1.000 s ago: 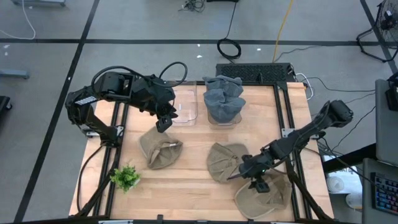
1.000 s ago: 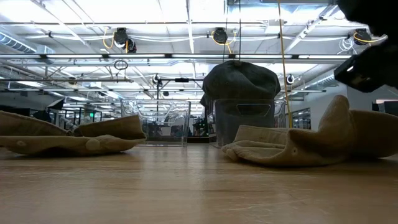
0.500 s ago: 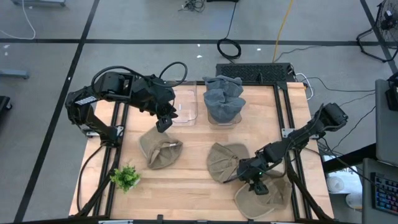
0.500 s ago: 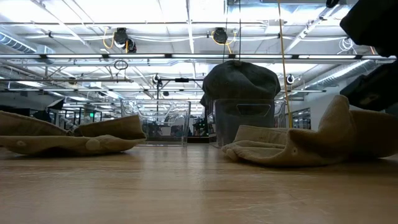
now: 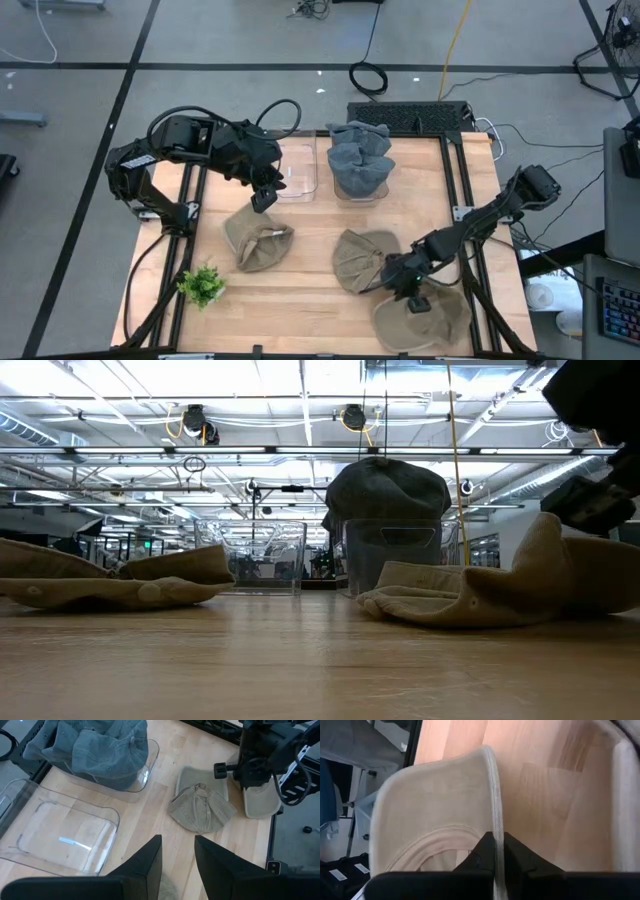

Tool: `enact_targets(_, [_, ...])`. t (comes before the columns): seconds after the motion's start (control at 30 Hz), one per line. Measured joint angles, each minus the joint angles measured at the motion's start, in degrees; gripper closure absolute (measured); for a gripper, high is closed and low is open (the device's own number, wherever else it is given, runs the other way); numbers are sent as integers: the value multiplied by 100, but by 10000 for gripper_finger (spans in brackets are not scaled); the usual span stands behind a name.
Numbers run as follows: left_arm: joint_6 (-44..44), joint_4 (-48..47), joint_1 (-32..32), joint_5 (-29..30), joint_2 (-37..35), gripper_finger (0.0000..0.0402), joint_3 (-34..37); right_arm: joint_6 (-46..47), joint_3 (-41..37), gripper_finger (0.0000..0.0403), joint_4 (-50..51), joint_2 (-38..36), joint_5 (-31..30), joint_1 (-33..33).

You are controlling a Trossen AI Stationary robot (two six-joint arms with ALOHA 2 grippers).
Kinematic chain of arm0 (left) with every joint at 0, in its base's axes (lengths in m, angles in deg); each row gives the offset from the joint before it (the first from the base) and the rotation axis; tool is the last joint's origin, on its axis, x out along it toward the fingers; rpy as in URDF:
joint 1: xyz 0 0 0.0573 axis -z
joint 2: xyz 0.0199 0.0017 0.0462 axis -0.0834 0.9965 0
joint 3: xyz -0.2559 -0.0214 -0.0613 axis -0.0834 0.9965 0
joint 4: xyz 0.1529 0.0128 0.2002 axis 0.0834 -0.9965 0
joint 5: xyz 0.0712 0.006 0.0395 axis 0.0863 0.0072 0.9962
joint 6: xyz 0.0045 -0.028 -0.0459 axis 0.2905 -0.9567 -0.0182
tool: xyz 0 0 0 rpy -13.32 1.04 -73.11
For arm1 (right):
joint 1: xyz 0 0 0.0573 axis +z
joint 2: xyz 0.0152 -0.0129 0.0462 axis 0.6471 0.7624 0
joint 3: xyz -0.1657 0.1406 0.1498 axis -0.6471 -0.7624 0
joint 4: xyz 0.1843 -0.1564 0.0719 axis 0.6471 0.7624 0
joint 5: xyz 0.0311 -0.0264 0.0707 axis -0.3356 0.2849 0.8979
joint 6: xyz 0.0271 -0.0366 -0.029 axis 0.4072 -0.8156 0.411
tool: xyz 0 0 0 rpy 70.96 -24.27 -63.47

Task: Pick & Place hat
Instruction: Put the bottom right brown cap into the left transparent bin

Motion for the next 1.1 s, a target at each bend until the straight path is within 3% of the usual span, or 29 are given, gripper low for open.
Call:
enact_targets(0.5, [-39,6,0,3,0,277,0,-632,1383,402,1858,-1485,-742,-286])
enact_targets(0.83, [-59,6,-70,2,0,277,0,-1888,2197,402,1766,-1538,-1833,-1049])
enact_targets(1.1, [162,-49,-365,-41,-104,277,-4,-2565,2225,402,793,-1533,-2467,-1688])
